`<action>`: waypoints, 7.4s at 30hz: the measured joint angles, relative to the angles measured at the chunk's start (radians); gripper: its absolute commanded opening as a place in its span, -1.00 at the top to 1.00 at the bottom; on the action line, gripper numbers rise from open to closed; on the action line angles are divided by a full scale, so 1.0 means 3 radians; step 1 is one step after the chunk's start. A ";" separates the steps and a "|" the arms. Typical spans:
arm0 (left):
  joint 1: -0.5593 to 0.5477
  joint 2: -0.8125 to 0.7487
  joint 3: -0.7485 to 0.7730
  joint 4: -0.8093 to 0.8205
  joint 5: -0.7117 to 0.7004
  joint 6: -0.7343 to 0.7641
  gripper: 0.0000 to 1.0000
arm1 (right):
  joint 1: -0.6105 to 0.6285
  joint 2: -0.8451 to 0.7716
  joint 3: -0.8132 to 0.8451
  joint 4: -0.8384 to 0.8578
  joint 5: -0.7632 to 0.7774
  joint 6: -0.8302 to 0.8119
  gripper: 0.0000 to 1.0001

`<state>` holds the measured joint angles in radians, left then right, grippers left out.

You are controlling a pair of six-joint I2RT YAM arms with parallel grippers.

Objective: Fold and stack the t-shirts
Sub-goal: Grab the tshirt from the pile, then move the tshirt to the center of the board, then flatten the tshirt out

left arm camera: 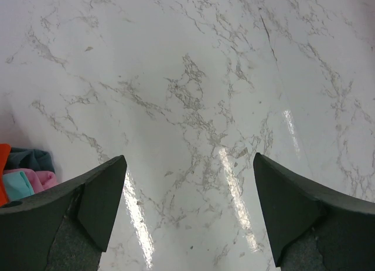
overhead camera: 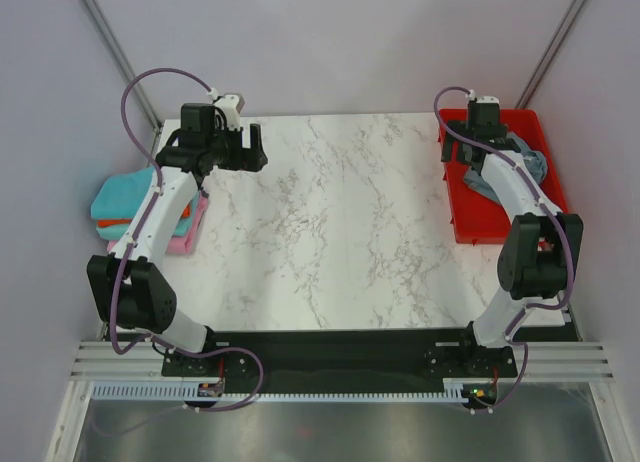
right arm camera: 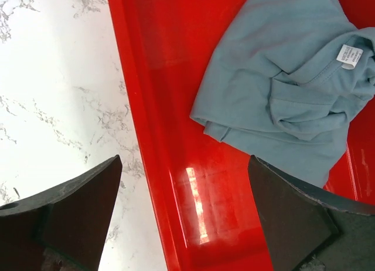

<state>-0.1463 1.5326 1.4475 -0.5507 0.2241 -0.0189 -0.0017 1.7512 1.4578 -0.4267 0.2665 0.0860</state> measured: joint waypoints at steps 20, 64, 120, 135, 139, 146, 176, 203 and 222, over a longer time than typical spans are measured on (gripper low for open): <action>0.0000 0.0000 0.0001 0.0000 -0.0008 -0.0029 -0.93 | 0.0318 -0.0487 -0.0045 0.0238 -0.0570 -0.0627 -0.96; -0.0001 0.0065 -0.0047 0.0008 -0.0022 -0.0033 -0.86 | -0.0553 0.1030 0.0235 0.0228 0.0071 -0.0698 1.00; -0.0064 -0.0186 -0.0669 -0.0004 -0.0055 -0.0221 -0.90 | 0.1818 0.0266 0.0113 0.0680 -0.1378 -0.0767 -0.60; 0.0168 -0.0441 -0.0823 -0.0011 -0.0028 -0.0223 -0.87 | 0.1710 0.1827 0.1172 0.0749 -0.1408 -0.0402 -0.61; 0.0207 -0.0458 -0.0842 -0.0018 0.0014 -0.0223 -0.87 | 0.1595 0.1850 0.1258 0.0790 -0.1396 -0.0366 -0.12; 0.0207 -0.0397 -0.0830 -0.0013 0.0062 -0.0224 -0.85 | 0.1550 0.1830 0.1258 0.0759 -0.1385 -0.0398 1.00; 0.0542 0.0220 -0.0465 0.0066 0.0440 -0.0683 -0.86 | 0.1436 -0.1406 -0.1105 0.0005 -0.1074 -0.0837 -0.78; -0.0548 0.2286 0.1392 -0.0165 0.0191 -0.0024 -0.48 | 0.1446 0.0381 -0.0366 0.0422 -0.1354 -0.0584 -0.65; -0.1039 0.2811 0.2177 -0.0179 0.0127 0.0240 -0.37 | 0.1425 -0.0123 -0.0585 0.0454 -0.1293 -0.0546 -0.67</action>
<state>-0.4580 2.3760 2.1006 -0.6044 0.2623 0.0532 0.4259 1.7142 1.2823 -0.2905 -0.1215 -0.0776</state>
